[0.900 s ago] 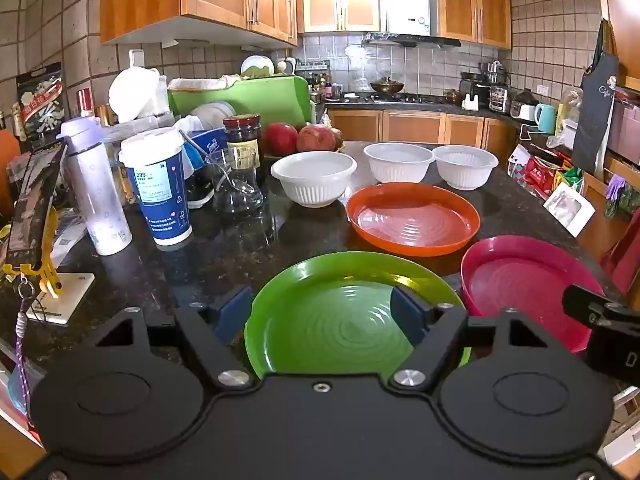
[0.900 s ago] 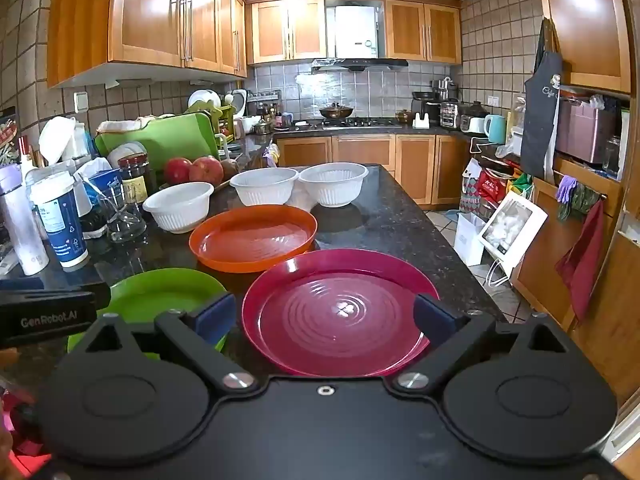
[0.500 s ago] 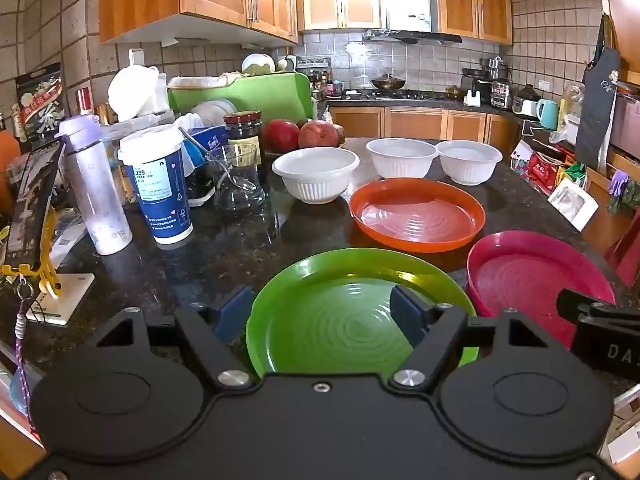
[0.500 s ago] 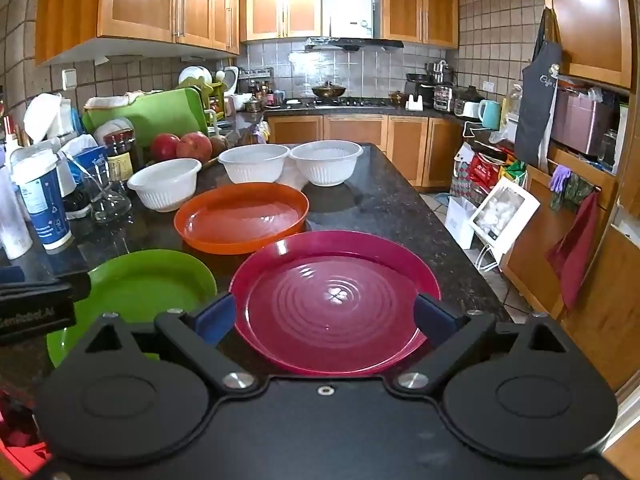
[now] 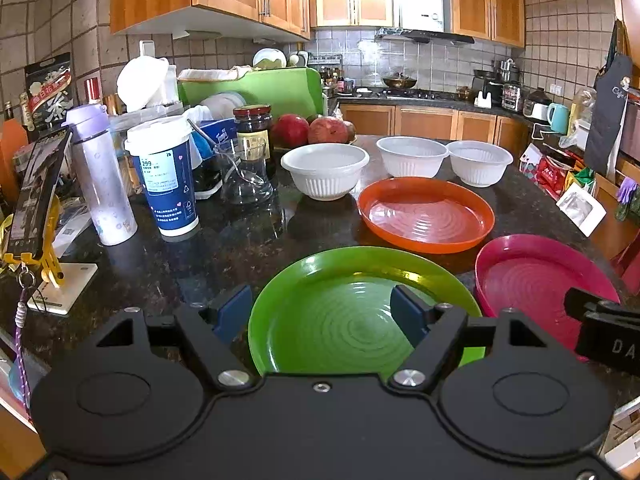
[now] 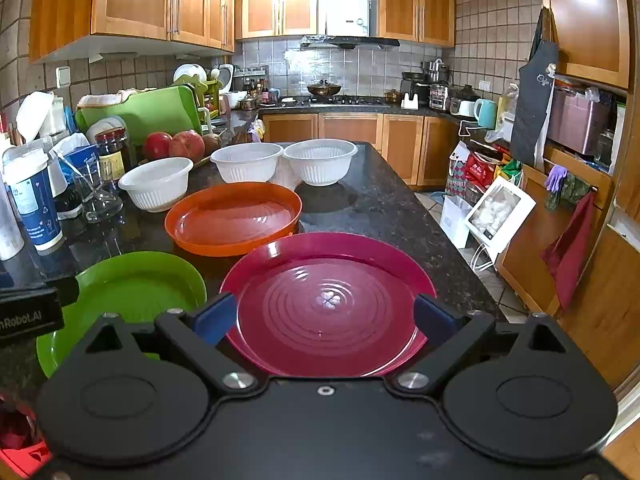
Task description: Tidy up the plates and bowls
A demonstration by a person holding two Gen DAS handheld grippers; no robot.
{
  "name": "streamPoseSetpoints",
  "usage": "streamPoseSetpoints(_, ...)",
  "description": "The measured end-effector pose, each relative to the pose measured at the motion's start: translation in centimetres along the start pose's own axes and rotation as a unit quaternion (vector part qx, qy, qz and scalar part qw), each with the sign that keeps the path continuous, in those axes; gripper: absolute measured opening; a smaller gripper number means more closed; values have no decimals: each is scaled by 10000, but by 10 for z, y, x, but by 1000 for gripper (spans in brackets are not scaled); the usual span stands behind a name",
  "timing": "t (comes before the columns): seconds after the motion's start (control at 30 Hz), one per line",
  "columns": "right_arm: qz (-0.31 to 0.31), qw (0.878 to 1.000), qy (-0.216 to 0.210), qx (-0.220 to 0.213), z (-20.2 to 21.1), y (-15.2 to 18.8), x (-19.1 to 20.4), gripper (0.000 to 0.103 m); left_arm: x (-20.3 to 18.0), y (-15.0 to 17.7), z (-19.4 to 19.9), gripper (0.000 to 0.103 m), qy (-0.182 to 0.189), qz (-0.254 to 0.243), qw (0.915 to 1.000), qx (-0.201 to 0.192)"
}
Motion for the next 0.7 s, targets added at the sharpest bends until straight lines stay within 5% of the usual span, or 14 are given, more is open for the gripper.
streamPoseSetpoints(0.7,43,9997,-65,-212,-4,-8,4,100,-6,3,-4,77,112,-73,9999,34)
Point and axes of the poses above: each gripper's, at about its wrist camera, not at the fingertips, and z roughly against the way its jaws point, x to its left, y to its underside, the point moved 8 cm from there along -z, roughly the way its jaws point, and after that the axes turned 15 degrees about -x, right-handed, at the moved point
